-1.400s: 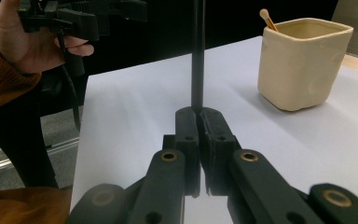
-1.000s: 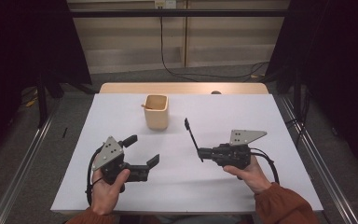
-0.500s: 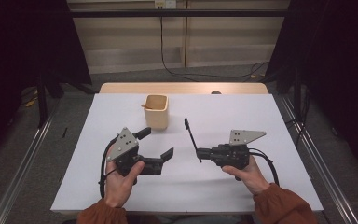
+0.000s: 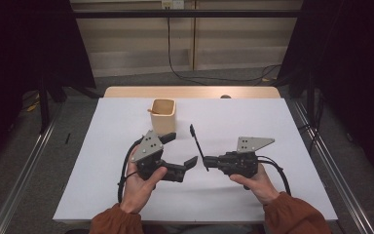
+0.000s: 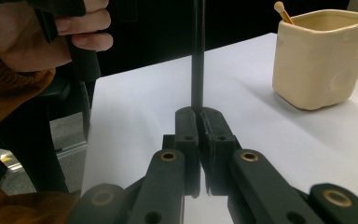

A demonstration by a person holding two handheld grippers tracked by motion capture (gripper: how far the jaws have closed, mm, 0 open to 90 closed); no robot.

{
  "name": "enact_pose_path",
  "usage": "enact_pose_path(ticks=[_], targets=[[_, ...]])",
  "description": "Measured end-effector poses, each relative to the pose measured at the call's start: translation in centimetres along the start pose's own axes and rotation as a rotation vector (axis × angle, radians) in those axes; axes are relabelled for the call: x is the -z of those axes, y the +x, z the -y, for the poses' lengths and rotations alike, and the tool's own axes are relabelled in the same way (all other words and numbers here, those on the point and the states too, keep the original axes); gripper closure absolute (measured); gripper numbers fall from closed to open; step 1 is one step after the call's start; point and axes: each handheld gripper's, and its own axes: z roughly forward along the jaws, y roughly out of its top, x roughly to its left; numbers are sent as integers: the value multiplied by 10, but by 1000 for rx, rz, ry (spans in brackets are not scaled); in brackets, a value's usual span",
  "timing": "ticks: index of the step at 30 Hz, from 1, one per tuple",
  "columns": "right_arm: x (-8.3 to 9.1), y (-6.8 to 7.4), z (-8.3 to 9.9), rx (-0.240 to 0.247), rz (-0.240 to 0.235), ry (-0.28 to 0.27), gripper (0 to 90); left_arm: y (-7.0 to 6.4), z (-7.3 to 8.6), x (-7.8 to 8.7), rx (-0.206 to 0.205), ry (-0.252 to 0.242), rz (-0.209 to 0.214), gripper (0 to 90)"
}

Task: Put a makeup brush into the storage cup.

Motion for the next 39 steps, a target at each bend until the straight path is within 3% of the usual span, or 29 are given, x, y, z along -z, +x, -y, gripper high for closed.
enact_pose_path(ticks=[10,14,17,22,25,27,29,33,39], targets=[[-2,0,1,1,-2,3,862,-7,2,-11,-24,17,8,90],[-3,1,1,3,-6,5,862,-3,3,-13,13,-5,-2,196],[-3,2,1,4,-6,5,862,0,4,-12,16,-4,-31,306],[-4,2,2,3,-9,9,862,2,3,-12,29,-8,-4,479],[-5,2,2,4,-11,14,862,1,3,-14,46,-3,25,517],[-6,3,3,6,-12,16,862,1,3,-13,47,-3,1,537],[-7,3,3,8,-13,18,862,3,3,-13,71,0,5,568],[-7,2,4,6,-12,18,862,3,4,-12,69,-15,-17,608],[-5,2,3,10,-7,13,861,2,5,-14,85,-16,-15,662]])
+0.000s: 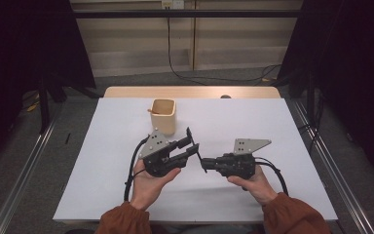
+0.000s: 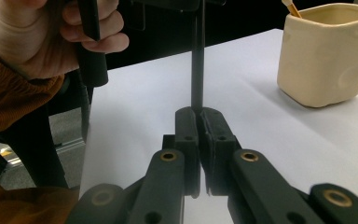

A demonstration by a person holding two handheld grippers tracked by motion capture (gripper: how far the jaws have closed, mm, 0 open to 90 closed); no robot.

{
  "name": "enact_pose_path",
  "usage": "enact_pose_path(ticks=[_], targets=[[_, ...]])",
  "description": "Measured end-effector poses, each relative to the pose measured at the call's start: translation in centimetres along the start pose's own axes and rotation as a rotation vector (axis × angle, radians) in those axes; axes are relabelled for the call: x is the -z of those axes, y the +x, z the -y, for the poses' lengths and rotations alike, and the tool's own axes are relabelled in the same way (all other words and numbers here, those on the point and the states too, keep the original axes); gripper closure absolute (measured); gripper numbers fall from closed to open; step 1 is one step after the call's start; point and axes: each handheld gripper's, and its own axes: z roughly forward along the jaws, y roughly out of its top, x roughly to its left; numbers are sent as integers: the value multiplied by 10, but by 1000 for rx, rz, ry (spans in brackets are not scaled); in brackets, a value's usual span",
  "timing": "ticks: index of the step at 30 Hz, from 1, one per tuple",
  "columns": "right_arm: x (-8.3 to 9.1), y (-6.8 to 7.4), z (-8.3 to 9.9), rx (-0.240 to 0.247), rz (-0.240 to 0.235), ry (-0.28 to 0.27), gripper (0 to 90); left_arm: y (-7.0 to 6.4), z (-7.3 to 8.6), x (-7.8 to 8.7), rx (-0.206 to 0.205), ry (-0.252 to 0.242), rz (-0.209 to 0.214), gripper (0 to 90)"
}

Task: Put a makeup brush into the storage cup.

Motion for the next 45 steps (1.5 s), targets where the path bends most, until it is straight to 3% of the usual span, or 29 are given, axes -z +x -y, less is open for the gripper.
enact_pose_path(ticks=[2,4,12,24,26,28,32,39,45], targets=[[1,0,0,0,3,-4,862,0,0,0,25,-5,13,691],[0,0,0,0,3,-6,861,0,1,-1,22,-2,2,718],[0,0,0,1,2,-2,861,-2,3,-6,27,24,38,809],[-2,1,2,-3,6,2,852,-5,1,-7,34,25,66,846],[-3,1,1,-8,-2,-2,862,-7,0,-7,14,27,44,858],[-2,2,0,-3,-4,-7,857,-6,0,-7,24,28,59,858],[0,1,0,-3,2,-15,848,-9,0,-9,4,34,58,859],[2,2,-1,-3,13,-18,785,-8,-1,-10,8,34,62,859],[7,0,-3,-24,26,-38,676,-7,-1,-9,9,33,69,858]])
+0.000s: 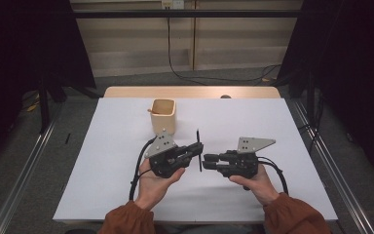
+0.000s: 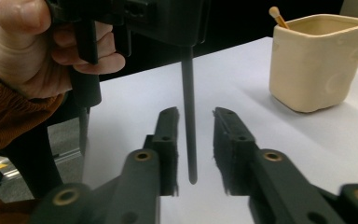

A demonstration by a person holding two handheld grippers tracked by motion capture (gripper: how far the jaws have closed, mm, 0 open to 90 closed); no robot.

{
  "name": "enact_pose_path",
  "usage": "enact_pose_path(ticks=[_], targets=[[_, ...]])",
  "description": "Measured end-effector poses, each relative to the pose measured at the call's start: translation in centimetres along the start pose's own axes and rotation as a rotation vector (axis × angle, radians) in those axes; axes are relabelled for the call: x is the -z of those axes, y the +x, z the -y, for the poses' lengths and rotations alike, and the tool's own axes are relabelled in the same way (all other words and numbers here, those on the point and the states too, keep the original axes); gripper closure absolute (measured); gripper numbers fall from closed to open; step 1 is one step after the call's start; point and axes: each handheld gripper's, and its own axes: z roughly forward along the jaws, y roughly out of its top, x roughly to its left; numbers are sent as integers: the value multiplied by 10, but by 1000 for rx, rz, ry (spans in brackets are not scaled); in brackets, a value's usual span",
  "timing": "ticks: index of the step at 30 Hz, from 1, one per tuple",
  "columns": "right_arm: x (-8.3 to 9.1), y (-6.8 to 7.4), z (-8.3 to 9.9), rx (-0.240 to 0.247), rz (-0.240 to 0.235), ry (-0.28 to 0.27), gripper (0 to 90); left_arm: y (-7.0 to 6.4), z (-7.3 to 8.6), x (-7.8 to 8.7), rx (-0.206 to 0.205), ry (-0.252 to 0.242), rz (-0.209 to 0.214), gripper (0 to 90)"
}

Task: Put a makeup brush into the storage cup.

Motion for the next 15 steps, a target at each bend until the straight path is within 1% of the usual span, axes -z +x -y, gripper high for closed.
enact_pose_path(ticks=[2,5,7,11,14,15], targets=[[1,-1,0,-7,12,-1,630,0,0,0,-1,-6,-8,858],[1,-1,0,-10,21,-8,496,0,-1,1,-4,-6,-9,859],[1,-1,0,-11,24,-12,455,0,-1,2,-7,-6,-16,859],[1,0,0,-15,41,-22,331,1,-1,4,-8,-4,-15,858],[1,0,-1,-18,48,-31,258,3,-2,6,-2,-9,-20,858],[2,0,-1,-19,53,-33,218,3,-2,6,1,-14,-21,858]])
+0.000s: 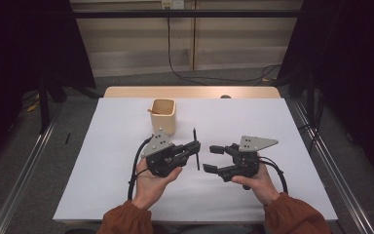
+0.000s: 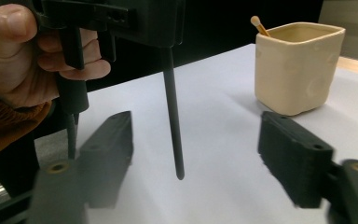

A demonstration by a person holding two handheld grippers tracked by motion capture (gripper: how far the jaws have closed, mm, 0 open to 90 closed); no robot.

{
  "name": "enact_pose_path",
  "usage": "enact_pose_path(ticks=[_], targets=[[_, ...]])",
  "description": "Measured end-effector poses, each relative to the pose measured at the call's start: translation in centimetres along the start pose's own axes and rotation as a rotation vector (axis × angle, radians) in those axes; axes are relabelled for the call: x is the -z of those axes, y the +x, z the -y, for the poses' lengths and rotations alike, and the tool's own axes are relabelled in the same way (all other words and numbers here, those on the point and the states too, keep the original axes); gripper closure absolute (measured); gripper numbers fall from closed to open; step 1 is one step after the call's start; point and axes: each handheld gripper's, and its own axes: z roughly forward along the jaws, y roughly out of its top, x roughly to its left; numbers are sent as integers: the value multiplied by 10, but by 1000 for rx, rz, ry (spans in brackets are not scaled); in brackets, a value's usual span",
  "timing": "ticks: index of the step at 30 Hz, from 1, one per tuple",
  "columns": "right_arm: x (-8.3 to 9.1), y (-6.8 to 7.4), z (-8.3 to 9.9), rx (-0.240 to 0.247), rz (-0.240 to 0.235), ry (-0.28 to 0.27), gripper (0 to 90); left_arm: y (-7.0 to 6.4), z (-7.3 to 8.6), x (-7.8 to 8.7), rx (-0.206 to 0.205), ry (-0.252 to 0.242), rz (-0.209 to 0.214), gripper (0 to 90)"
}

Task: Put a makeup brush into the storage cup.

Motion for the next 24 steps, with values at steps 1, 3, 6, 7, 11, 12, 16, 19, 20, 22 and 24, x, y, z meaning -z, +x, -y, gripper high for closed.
enact_pose_path(ticks=[1,3,6,7,11,12,16,19,20,22,24], targets=[[0,0,0,-2,1,-4,199,1,0,1,2,3,1,858],[1,0,-1,0,5,-12,156,1,-1,2,3,2,-6,858],[3,-1,-2,-6,12,-18,100,1,-1,3,-4,4,1,858],[4,-1,-2,0,13,-17,91,1,-2,3,-11,4,1,858],[8,-1,-3,-1,-3,-19,62,2,-3,5,-11,4,-4,858],[8,-1,-3,-2,-1,-18,58,2,-3,5,-12,6,-5,858],[14,-3,-4,-5,23,-18,52,5,-3,8,-6,7,-18,858],[18,-5,-3,4,43,-6,81,7,-4,11,-11,10,-23,858],[20,-5,-3,1,55,-14,77,8,-4,13,-11,10,-29,858],[23,-4,-4,1,70,-23,76,9,-5,15,-7,10,-34,858],[25,-3,-5,19,94,-15,71,10,-5,18,-10,9,-33,858]])
